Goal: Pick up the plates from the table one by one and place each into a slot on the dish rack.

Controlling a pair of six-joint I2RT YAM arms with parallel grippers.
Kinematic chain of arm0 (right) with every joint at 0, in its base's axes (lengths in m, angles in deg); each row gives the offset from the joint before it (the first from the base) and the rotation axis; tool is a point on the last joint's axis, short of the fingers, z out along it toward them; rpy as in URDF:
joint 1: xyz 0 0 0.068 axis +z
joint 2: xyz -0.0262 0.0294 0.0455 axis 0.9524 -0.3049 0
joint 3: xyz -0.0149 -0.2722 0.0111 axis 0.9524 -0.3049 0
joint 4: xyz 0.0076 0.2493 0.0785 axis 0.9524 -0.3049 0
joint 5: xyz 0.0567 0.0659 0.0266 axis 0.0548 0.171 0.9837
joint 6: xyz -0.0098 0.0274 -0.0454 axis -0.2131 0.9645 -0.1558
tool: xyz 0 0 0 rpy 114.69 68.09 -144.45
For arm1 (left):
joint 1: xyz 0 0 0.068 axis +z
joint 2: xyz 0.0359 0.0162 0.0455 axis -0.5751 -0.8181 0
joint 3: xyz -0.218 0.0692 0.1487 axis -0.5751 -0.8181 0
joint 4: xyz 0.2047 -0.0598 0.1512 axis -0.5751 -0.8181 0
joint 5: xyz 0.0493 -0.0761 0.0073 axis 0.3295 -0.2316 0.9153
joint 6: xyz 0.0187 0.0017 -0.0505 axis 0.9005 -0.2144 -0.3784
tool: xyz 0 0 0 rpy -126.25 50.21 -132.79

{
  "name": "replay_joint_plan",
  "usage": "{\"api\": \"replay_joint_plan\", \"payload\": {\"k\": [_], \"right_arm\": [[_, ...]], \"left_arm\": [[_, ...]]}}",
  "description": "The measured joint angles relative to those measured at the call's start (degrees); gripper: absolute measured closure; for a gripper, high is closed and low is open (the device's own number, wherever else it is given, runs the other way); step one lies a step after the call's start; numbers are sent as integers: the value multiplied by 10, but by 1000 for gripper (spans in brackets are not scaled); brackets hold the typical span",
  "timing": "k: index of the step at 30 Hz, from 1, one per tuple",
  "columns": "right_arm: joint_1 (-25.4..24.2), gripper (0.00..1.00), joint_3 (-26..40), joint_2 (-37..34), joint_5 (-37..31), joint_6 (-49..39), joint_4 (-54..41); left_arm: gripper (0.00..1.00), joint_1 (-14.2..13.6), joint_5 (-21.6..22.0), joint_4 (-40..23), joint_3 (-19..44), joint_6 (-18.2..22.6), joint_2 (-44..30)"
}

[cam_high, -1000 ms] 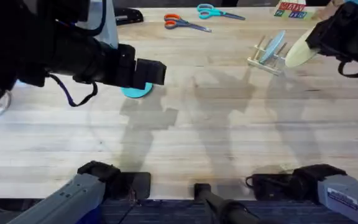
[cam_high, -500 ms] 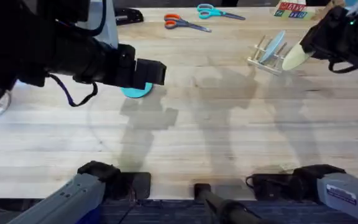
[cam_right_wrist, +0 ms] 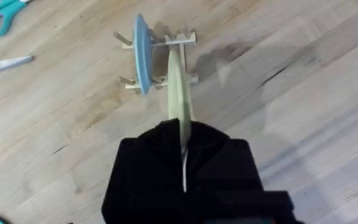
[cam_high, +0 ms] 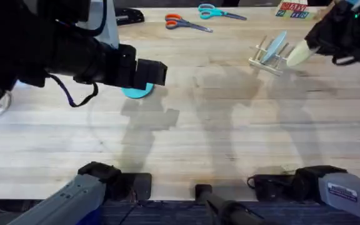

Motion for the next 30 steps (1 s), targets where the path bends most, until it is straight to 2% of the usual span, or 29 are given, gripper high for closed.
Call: {"api": "replay_joint_plan", "payload": {"k": [11, 18, 30], "right_arm": [[0, 973, 126, -107, 0, -16, -76], [0, 973, 142, -145, 0, -15, -78], [-23, 973, 154, -158, 0, -16, -70]], "left_arm": [[7, 0, 0, 0, 0, 0, 0], [7, 0, 0, 0, 0, 0, 0], [7, 0, 0, 0, 0, 0, 0]]}}
